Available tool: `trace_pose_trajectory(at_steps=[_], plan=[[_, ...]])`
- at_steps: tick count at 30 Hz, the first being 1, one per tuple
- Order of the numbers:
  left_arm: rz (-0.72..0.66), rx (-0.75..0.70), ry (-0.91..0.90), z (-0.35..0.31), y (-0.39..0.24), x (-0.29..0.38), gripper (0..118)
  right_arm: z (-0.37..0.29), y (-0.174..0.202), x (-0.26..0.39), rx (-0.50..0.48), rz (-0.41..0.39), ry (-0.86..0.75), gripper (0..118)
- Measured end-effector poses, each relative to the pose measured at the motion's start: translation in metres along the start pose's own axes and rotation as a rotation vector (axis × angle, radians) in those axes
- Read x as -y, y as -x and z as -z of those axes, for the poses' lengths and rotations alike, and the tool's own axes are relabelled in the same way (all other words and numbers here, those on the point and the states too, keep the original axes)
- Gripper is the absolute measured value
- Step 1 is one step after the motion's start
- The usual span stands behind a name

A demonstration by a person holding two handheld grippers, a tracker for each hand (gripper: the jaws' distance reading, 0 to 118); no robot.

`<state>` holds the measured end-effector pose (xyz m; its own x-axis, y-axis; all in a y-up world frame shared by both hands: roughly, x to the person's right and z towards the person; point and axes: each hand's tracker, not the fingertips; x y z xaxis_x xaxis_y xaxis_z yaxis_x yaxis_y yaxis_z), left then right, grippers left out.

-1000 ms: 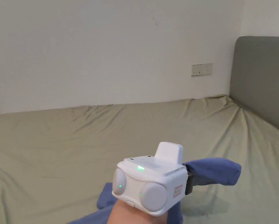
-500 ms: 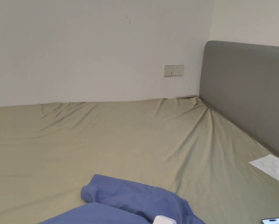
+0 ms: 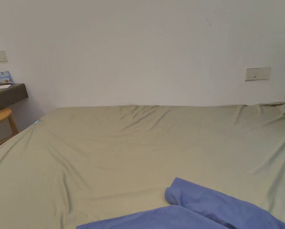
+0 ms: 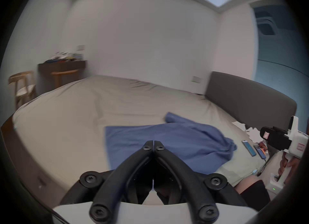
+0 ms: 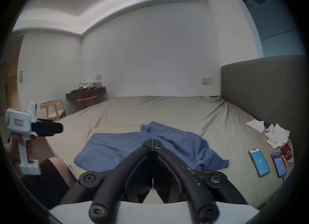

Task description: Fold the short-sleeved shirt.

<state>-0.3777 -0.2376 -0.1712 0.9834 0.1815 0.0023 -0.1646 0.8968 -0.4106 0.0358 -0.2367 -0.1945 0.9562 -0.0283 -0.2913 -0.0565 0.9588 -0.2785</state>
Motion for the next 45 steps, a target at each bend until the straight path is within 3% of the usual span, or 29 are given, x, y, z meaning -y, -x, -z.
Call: trace_pose_trajectory(at_steps=[3, 7, 11, 15, 20, 21, 22, 23, 24, 27, 28, 29, 30, 32, 34, 37, 38, 39, 40, 42, 45], plan=[[0.079, -0.071, -0.002, -0.006, 0.02, 0.012, 0, 0.01, 0.014, -0.001, -0.033, -0.022, 0.017, 1], [-0.041, -0.017, 0.01, -0.001, 0.029, 0.011, 0, 0.018, 0.03, -0.006, -0.061, -0.043, 0.025, 1], [0.034, -0.011, 0.021, 0.025, 0.024, -0.001, 0, 0.019, 0.036, -0.011, -0.064, -0.066, 0.024, 1], [0.067, 0.004, 0.044, 0.094, 0.04, -0.036, 0, 0.019, 0.032, -0.012, -0.064, -0.02, 0.044, 1], [0.022, 0.031, 0.234, 0.231, 0.078, -0.074, 0, 0.029, 0.034, -0.01, -0.049, -0.057, 0.075, 1], [0.014, -0.018, 0.301, 0.255, 0.081, -0.075, 0, 0.032, 0.034, -0.009, -0.051, -0.055, 0.08, 1], [0.021, -0.034, 0.341, 0.276, 0.086, -0.074, 7, 0.036, 0.033, -0.009, -0.053, -0.05, 0.086, 1], [0.03, -0.011, 0.347, 0.291, 0.091, -0.071, 26, 0.038, 0.033, -0.009, -0.055, -0.047, 0.089, 1], [0.024, -0.025, 0.37, 0.308, 0.096, -0.064, 69, 0.042, 0.032, -0.008, -0.054, -0.048, 0.091, 1], [0.032, -0.133, 0.435, 0.341, 0.109, -0.047, 101, 0.052, 0.029, -0.004, -0.053, -0.056, 0.114, 1], [0.043, -0.154, 0.431, 0.345, 0.11, -0.039, 118, 0.055, 0.028, -0.003, -0.054, -0.059, 0.12, 1], [0.048, -0.15, 0.458, 0.349, 0.112, -0.033, 118, 0.057, 0.027, -0.001, -0.054, -0.06, 0.124, 1], [0.042, -0.165, 0.499, 0.352, 0.112, -0.025, 108, 0.06, 0.026, 0.001, -0.057, -0.059, 0.13, 1], [0.121, -0.175, 0.383, 0.343, 0.099, -0.018, 98, 0.065, 0.025, 0.003, -0.058, -0.057, 0.138, 1], [0.205, -0.13, 0.349, 0.335, 0.083, -0.01, 95, 0.067, 0.024, 0.006, -0.057, -0.057, 0.144, 1], [0.331, -0.142, 0.308, 0.322, 0.06, 0.001, 53, 0.068, 0.023, 0.007, -0.061, -0.055, 0.149, 1], [0.336, -0.071, 0.315, 0.32, 0.059, 0.0, 41, 0.066, 0.023, 0.006, -0.062, -0.056, 0.146, 1], [0.343, -0.069, 0.324, 0.316, 0.049, 0.002, 4, 0.063, 0.022, 0.005, -0.063, -0.06, 0.14, 1], [0.39, -0.127, 0.29, 0.313, 0.044, 0.001, 0, 0.06, 0.021, 0.005, -0.06, -0.07, 0.133, 1], [0.297, -0.03, 0.255, 0.298, 0.045, -0.01, 0, 0.051, 0.018, 0.003, -0.054, -0.084, 0.126, 1], [0.208, -0.01, 0.192, 0.273, 0.038, -0.026, 0, 0.041, 0.006, 0.006, -0.044, -0.059, 0.134, 1]])
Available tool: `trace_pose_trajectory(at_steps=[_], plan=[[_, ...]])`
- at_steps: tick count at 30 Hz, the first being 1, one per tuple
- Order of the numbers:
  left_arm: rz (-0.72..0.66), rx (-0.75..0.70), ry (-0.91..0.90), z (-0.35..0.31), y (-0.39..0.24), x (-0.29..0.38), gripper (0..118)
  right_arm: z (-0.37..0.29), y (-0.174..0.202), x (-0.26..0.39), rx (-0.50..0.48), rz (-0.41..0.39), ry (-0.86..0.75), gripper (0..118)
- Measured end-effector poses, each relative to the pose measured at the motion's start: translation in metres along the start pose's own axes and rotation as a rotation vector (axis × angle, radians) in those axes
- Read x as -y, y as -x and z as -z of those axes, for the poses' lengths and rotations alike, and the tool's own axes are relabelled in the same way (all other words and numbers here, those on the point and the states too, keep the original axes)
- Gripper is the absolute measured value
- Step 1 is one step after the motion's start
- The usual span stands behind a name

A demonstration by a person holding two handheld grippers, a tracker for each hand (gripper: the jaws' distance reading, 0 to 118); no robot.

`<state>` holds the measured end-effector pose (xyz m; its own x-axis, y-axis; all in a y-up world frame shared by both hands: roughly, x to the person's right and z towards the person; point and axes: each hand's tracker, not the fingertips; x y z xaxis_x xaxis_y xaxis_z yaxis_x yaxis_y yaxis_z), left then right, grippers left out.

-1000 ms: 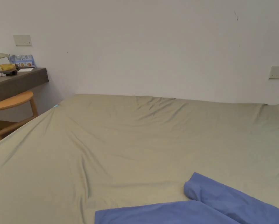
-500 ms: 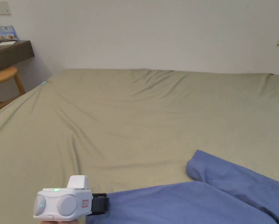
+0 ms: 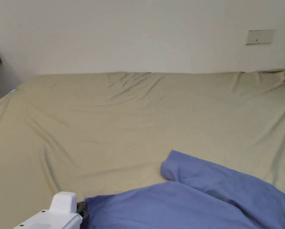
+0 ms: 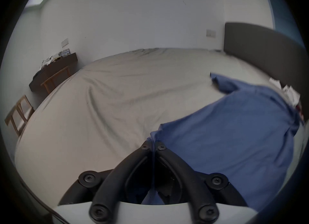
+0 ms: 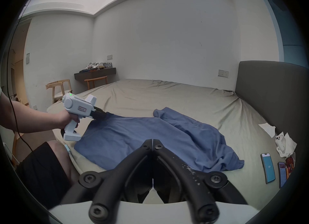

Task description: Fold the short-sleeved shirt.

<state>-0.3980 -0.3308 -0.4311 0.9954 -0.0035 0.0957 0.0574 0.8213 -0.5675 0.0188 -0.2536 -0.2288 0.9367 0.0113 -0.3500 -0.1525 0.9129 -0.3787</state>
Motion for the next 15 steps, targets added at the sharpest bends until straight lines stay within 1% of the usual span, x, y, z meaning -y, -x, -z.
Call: trace_pose_trajectory(at_steps=[2, 5, 6, 8, 9, 11, 12, 13, 14, 15], plan=[[-0.076, 0.048, -0.049, -0.022, 0.002, -0.008, 0, -0.001, -0.013, 0.003, -0.003, 0.007, 0.016, 1], [-0.078, 0.071, -0.089, -0.044, 0.001, -0.014, 0, 0.012, -0.043, -0.005, 0.071, -0.045, 0.068, 1], [-0.079, 0.07, -0.09, -0.048, 0.003, -0.015, 0, 0.024, -0.057, -0.012, 0.097, -0.075, 0.083, 1], [-0.112, 0.069, -0.087, -0.052, 0.006, -0.015, 0, 0.054, -0.082, -0.027, 0.163, -0.168, 0.095, 1], [-0.134, 0.07, -0.082, -0.051, 0.009, -0.015, 0, 0.079, -0.101, -0.037, 0.161, -0.189, 0.109, 1], [-0.154, 0.062, -0.074, -0.053, 0.005, -0.016, 0, 0.129, -0.136, -0.051, 0.177, -0.168, 0.137, 1], [-0.154, 0.05, -0.076, -0.053, 0.005, -0.015, 0, 0.16, -0.16, -0.055, 0.169, -0.143, 0.194, 1], [-0.152, 0.044, -0.077, -0.052, 0.005, -0.014, 0, 0.195, -0.181, -0.059, 0.139, -0.108, 0.271, 1], [-0.149, 0.044, -0.075, -0.051, 0.005, -0.013, 0, 0.218, -0.194, -0.06, 0.146, -0.079, 0.311, 1], [-0.146, 0.041, -0.071, -0.05, 0.002, -0.013, 0, 0.246, -0.209, -0.059, 0.172, -0.028, 0.372, 1]])
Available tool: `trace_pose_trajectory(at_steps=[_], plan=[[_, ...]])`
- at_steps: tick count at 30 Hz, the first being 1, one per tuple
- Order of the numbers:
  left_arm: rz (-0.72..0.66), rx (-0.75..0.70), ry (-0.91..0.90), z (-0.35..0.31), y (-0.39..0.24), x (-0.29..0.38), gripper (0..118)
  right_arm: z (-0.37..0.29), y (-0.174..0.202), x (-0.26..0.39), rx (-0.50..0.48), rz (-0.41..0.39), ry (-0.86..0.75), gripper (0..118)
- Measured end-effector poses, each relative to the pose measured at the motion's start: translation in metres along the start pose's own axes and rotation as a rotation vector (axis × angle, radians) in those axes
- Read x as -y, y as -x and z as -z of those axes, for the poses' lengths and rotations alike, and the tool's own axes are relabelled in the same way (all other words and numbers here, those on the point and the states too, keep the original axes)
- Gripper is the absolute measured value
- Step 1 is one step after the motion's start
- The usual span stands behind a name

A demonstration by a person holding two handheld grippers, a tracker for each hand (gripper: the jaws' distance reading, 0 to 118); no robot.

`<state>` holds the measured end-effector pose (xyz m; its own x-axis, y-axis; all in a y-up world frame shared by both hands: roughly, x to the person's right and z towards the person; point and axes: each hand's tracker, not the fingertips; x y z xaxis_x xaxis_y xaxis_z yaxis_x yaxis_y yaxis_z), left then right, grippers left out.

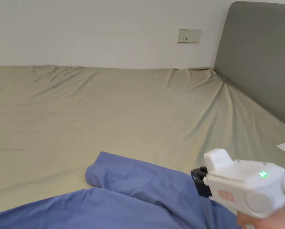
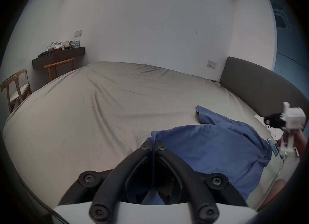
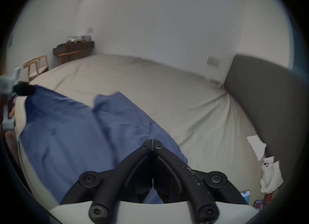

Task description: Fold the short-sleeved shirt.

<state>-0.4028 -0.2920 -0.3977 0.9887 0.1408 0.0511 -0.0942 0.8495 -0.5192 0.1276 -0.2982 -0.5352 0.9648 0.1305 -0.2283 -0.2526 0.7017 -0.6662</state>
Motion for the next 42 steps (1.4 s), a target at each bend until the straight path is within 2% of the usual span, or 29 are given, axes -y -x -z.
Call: trace_pose_trajectory(at_steps=[2, 3, 4, 5, 6, 7, 9, 11, 12, 13, 14, 15, 21, 24, 26, 29, 32, 37, 42], plan=[[-0.002, 0.0, 0.013, 0.003, 0.0, 0.002, 0, 0.047, -0.018, -0.009, -0.041, 0.063, 0.14, 3], [-0.002, -0.004, 0.019, 0.004, -0.001, 0.003, 0, 0.067, -0.023, -0.009, -0.028, 0.075, 0.187, 21], [0.0, -0.007, 0.022, 0.006, -0.001, 0.004, 0, 0.078, -0.025, -0.008, -0.014, 0.082, 0.208, 48], [0.006, -0.009, 0.031, 0.007, -0.002, 0.004, 0, 0.088, -0.028, -0.004, -0.035, 0.096, 0.237, 78], [0.01, -0.011, 0.037, 0.008, -0.003, 0.004, 0, 0.097, -0.029, -0.002, -0.066, 0.102, 0.274, 102], [0.01, -0.007, 0.045, 0.008, -0.002, 0.004, 0, 0.102, -0.026, 0.001, -0.078, 0.073, 0.305, 105], [0.022, 0.006, 0.053, 0.01, -0.005, 0.005, 0, 0.102, -0.017, 0.007, -0.041, -0.035, 0.313, 102], [0.079, 0.002, 0.051, 0.011, -0.011, 0.005, 0, 0.088, -0.017, 0.007, -0.102, 0.002, 0.244, 94], [0.09, -0.003, 0.045, 0.011, -0.012, 0.005, 0, 0.081, -0.017, 0.008, -0.146, 0.022, 0.228, 76], [0.091, 0.004, 0.051, 0.011, -0.014, 0.003, 0, 0.072, -0.011, 0.008, -0.085, 0.003, 0.203, 49], [0.093, 0.014, 0.054, 0.009, -0.015, 0.001, 0, 0.063, -0.009, 0.009, -0.074, -0.011, 0.176, 15], [0.092, 0.017, 0.042, 0.004, -0.016, -0.002, 0, 0.053, -0.008, 0.009, -0.077, -0.012, 0.17, 6], [0.039, 0.004, -0.08, -0.048, -0.006, -0.037, 0, -0.058, -0.01, 0.007, -0.036, 0.074, -0.103, 6], [0.038, 0.018, -0.138, -0.084, -0.003, -0.063, 0, -0.126, -0.013, 0.003, 0.019, 0.014, -0.204, 6], [0.08, 0.013, -0.207, -0.109, -0.004, -0.086, 0, -0.172, -0.014, -0.005, 0.052, 0.026, -0.286, 6], [0.073, 0.013, -0.292, -0.14, 0.0, -0.125, 0, -0.233, -0.018, -0.025, 0.082, 0.079, -0.393, 6], [0.082, -0.006, -0.372, -0.16, 0.006, -0.172, 0, -0.278, -0.026, -0.053, 0.14, 0.07, -0.476, 6], [0.06, -0.012, -0.434, -0.167, 0.011, -0.249, 0, -0.314, -0.041, -0.112, 0.164, 0.115, -0.568, 6], [0.135, -0.086, -0.452, -0.133, -0.006, -0.309, 0, -0.305, -0.045, -0.182, 0.206, 0.133, -0.599, 6]])
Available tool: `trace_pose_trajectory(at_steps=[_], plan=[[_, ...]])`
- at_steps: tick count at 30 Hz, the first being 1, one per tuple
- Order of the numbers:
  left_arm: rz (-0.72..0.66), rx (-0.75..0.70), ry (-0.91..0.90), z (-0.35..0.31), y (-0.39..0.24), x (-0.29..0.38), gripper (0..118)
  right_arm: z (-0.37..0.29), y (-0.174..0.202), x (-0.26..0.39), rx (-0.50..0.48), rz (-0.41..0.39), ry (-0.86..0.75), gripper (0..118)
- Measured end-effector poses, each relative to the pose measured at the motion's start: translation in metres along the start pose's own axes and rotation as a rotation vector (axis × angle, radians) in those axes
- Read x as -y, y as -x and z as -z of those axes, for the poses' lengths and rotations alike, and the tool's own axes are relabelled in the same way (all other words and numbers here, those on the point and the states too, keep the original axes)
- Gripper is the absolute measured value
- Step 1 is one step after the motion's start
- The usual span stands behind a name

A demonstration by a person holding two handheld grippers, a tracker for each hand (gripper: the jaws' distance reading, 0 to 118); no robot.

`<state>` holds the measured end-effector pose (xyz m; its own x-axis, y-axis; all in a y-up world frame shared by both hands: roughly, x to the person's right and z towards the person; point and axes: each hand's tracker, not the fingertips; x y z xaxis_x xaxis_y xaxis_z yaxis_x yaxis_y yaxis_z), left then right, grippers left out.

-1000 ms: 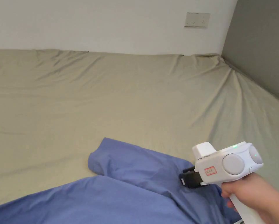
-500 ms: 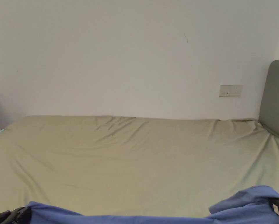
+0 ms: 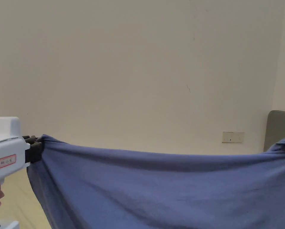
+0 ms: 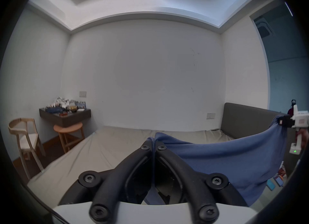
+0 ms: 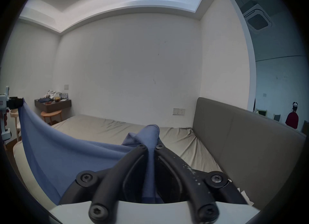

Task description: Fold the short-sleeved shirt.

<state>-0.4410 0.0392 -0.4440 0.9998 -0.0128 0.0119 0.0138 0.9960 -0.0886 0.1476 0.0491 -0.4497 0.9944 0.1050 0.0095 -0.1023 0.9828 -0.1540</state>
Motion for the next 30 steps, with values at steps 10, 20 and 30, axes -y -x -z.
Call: trace_pose_trajectory(at_steps=[10, 20, 30], plan=[[0.03, -0.105, -0.036, 0.134, -0.011, -0.039, 0, 0.122, 0.018, -0.047, 0.085, -0.001, -0.106, 6], [0.049, -0.151, 0.155, 0.217, -0.004, 0.092, 0, 0.228, 0.034, 0.079, 0.044, -0.022, -0.018, 6], [0.038, -0.092, 0.426, 0.178, -0.006, 0.271, 0, 0.181, 0.051, 0.27, -0.084, -0.048, 0.2, 6]])
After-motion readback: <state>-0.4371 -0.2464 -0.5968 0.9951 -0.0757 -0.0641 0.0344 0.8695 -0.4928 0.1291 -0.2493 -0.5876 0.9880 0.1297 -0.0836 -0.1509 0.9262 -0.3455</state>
